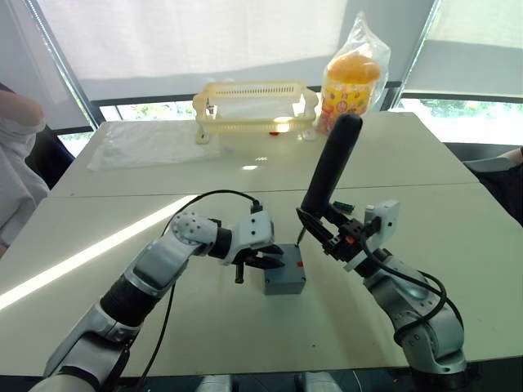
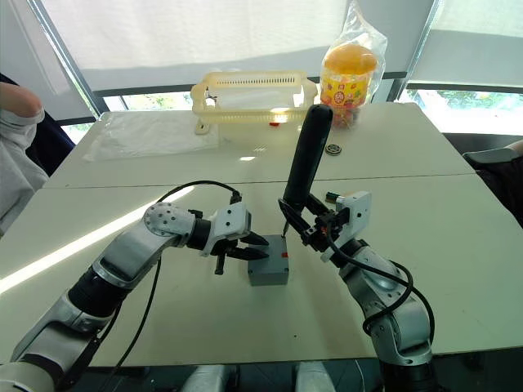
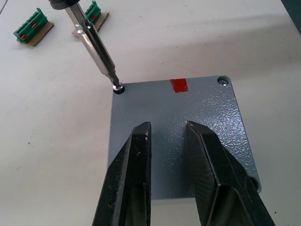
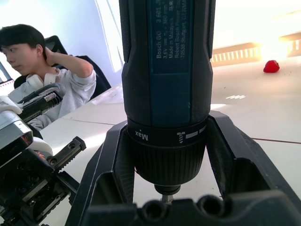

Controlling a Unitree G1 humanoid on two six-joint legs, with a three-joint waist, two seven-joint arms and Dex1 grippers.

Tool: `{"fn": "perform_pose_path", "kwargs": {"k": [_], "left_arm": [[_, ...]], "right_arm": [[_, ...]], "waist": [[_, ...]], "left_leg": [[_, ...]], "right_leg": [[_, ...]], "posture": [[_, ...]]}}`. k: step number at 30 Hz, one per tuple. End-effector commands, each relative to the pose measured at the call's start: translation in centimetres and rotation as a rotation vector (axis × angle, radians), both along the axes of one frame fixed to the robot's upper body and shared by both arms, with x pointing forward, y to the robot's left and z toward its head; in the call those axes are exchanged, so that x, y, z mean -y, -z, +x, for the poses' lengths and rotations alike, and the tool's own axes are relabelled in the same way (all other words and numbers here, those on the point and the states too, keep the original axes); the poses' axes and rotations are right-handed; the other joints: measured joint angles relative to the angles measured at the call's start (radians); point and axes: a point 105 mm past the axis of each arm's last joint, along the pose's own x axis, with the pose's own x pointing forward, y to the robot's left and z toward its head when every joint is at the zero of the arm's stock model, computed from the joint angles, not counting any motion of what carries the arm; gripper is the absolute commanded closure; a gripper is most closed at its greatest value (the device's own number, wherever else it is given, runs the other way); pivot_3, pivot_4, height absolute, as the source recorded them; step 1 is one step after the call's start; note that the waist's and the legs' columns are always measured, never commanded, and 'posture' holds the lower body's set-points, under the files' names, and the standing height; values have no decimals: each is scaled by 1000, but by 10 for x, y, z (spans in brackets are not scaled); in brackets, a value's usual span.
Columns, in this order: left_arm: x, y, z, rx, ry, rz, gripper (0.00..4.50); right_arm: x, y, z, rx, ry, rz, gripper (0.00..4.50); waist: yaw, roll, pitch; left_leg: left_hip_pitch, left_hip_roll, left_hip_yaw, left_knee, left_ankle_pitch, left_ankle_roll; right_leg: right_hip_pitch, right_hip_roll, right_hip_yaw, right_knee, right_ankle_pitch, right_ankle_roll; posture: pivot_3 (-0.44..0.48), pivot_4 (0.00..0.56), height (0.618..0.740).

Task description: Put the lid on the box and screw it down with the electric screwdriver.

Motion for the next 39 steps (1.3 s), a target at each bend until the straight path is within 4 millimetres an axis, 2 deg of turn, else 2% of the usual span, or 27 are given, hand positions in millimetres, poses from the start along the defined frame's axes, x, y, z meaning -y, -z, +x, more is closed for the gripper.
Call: {"fn": "perform_pose_path", "kwargs": {"k": [1,20,39], "left_arm": [[-1,8,0,-9,-5,37,3375],[-2,11,1,-15,-16,45,3375],[-3,12,-1,-17,-14,49,3375]], "right_arm": [[-2,-13,-5,76,-10,4,2767],[-20,26,-8,-17,-114,-175,2767],[-22,38,0,-6,-83,-163,2767]], "waist": [[0,0,0],[0,-5,-3],[-1,-7,-6]], "left_leg": [[0,0,0,0,0,0],[2,0,0,0,0,0],[7,1,-1,-1,0,0]], "right_leg": [[0,0,0,0,0,0],[2,0,0,0,0,-1],[7,0,-1,-1,-2,-4]], "posture": [[0,150,740],[0,150,740],[0,150,740]]}}
